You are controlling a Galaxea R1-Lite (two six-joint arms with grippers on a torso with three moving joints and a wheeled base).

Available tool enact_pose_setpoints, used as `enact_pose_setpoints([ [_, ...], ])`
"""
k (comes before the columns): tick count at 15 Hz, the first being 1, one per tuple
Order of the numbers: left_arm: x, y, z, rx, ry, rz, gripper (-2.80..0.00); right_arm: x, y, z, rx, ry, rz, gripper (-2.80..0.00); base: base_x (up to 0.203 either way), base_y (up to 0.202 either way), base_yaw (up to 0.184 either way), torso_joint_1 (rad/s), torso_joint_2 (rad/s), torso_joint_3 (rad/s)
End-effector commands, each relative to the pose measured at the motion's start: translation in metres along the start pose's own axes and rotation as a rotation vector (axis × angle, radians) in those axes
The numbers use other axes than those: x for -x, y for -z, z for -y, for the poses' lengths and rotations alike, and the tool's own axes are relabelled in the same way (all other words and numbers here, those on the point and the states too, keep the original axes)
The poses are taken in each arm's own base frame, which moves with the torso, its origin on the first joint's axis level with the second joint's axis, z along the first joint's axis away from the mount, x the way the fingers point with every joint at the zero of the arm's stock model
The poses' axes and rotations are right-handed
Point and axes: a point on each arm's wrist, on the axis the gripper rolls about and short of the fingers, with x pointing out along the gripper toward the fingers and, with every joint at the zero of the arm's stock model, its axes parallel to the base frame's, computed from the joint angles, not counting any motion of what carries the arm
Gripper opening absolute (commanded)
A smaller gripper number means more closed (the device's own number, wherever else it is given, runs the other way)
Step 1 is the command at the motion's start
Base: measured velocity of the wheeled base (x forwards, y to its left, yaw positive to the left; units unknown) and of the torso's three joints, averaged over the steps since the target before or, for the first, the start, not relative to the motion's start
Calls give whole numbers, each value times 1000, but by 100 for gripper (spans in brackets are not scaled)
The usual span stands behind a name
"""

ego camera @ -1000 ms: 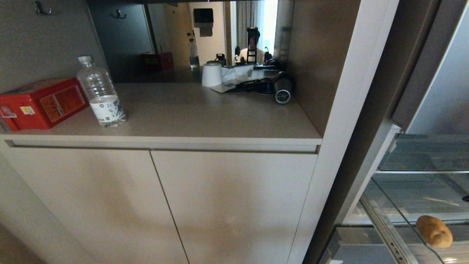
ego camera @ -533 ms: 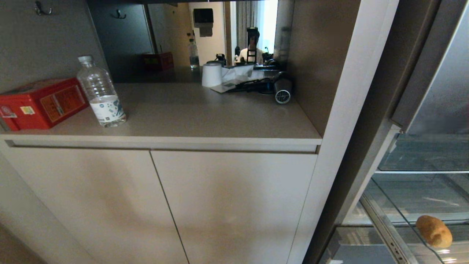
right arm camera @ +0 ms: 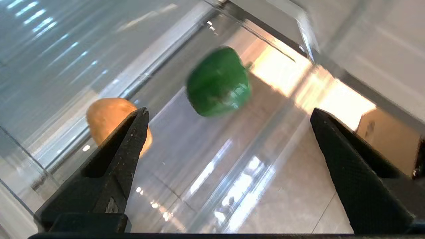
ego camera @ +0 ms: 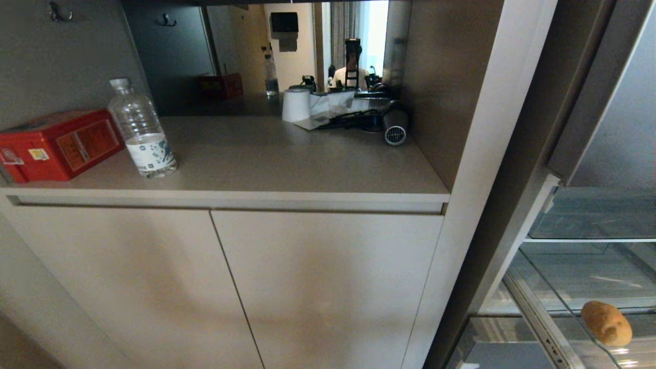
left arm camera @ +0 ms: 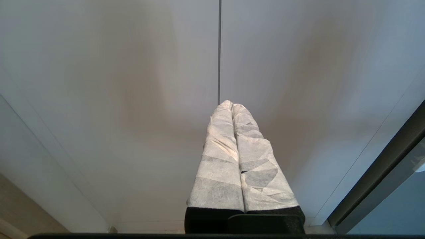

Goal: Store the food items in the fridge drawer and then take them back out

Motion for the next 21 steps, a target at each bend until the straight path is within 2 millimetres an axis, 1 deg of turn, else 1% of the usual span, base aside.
enact_pose_setpoints([
  [1, 0, 0, 0, 0, 0, 1, -280, 10, 3, 6, -40, 34, 27, -280, 0, 0, 0, 0, 0, 0],
  [3, 0, 0, 0, 0, 0, 1, -280, 22, 8, 14, -54, 85, 28, -280, 0, 0, 0, 0, 0, 0],
  [6, 0, 0, 0, 0, 0, 1, -280, 38, 17, 25, -64, 182, -38, -280, 0, 0, 0, 0, 0, 0],
  [9, 0, 0, 0, 0, 0, 1, -280, 42, 24, 32, -90, 279, -109, -280, 0, 0, 0, 0, 0, 0],
  [14, 0, 0, 0, 0, 0, 1, -280, 34, 40, 32, -98, 300, -216, -280, 0, 0, 0, 0, 0, 0],
  [16, 0, 0, 0, 0, 0, 1, -280, 23, 43, 31, -82, 308, -283, -280, 0, 0, 0, 0, 0, 0],
  [18, 0, 0, 0, 0, 0, 0, -280, 14, 37, 29, -87, 313, -305, -280, 0, 0, 0, 0, 0, 0],
  [21, 0, 0, 0, 0, 0, 1, -280, 7, 28, 27, -85, 304, -303, -280, 0, 0, 0, 0, 0, 0],
])
